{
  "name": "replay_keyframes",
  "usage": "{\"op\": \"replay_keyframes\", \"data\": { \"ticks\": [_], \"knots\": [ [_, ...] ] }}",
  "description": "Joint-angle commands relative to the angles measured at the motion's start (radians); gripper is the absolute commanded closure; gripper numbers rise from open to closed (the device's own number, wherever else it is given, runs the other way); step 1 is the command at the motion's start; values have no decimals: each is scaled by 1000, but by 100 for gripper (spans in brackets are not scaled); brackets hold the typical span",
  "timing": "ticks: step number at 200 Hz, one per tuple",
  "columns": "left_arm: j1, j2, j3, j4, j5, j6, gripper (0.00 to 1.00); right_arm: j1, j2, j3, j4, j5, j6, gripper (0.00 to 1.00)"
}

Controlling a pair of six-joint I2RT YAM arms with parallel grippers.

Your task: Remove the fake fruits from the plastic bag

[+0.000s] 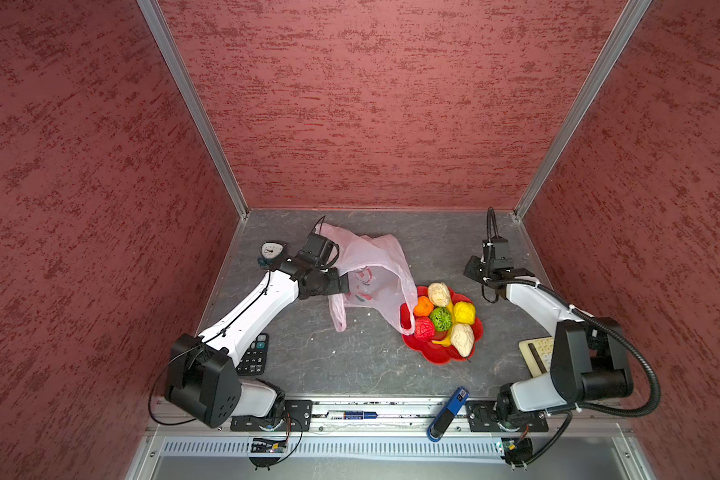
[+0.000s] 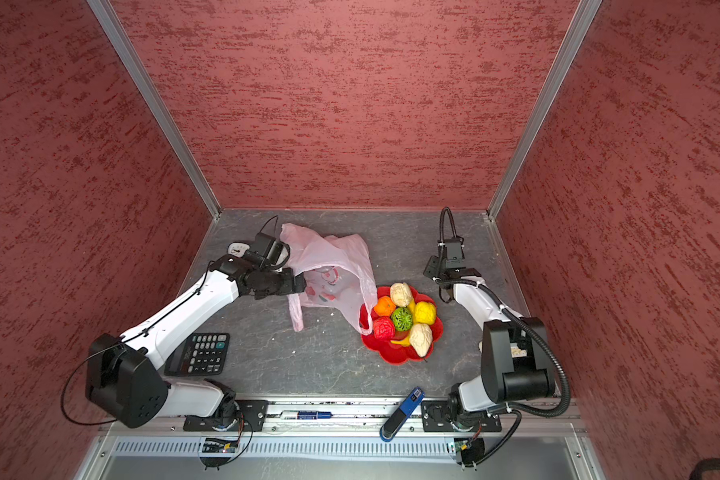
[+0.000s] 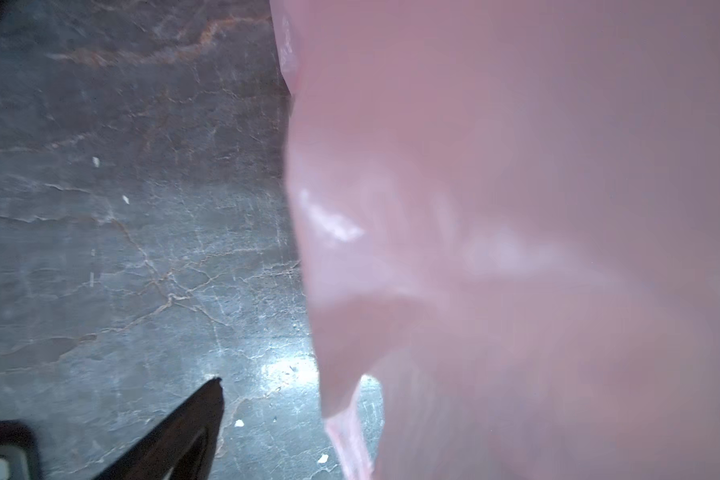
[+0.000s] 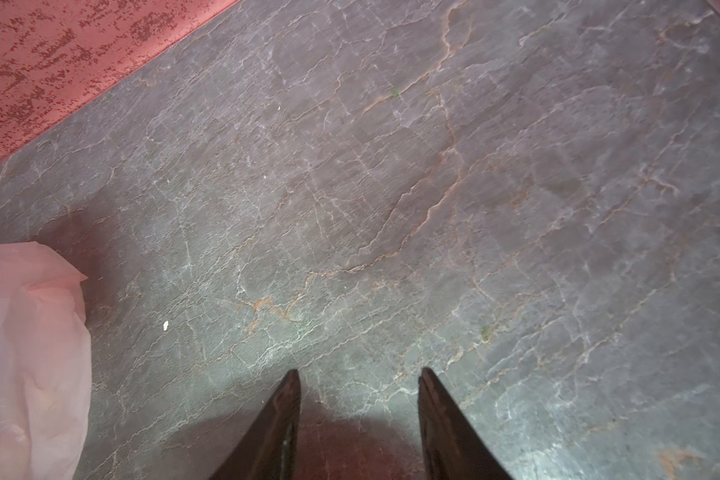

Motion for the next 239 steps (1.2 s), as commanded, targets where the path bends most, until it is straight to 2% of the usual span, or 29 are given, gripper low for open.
{"op": "replay_keyframes", "data": {
  "ticks": [1,14,58,85,108,132,169,188,219,239],
  "knots": [
    [-42,81,60,-190,-157,58,0,-4,-24,6,-9,-11,-14,51],
    [-56,137,91,-226,-179,69,0,-4,-24,9,-14,-12,-13,49],
    [-134,286,204,-330,-390,66,0,-4,-71,4,-35,-12,-22,47],
    [-133,290,217,-320,-383,69,0,-4,-87,-8,-39,-11,-22,45],
    [-115,261,173,-249,-288,72,0,-4,-96,-16,-32,-36,-20,43],
    [-144,217,106,-127,-165,156,0,-5,-100,-21,-37,-45,-31,41],
    [-151,58,16,32,-13,216,0,-4,-107,-27,-39,-61,-50,38],
    [-120,-28,-24,110,83,224,0,-4,-114,-27,-35,-64,-52,37],
    [-37,-117,-107,222,320,230,0,-4,-117,-25,-35,-71,-55,36],
    [9,-117,-121,225,378,214,0,-4,-116,-23,-39,-78,-58,35]
  ]
}}
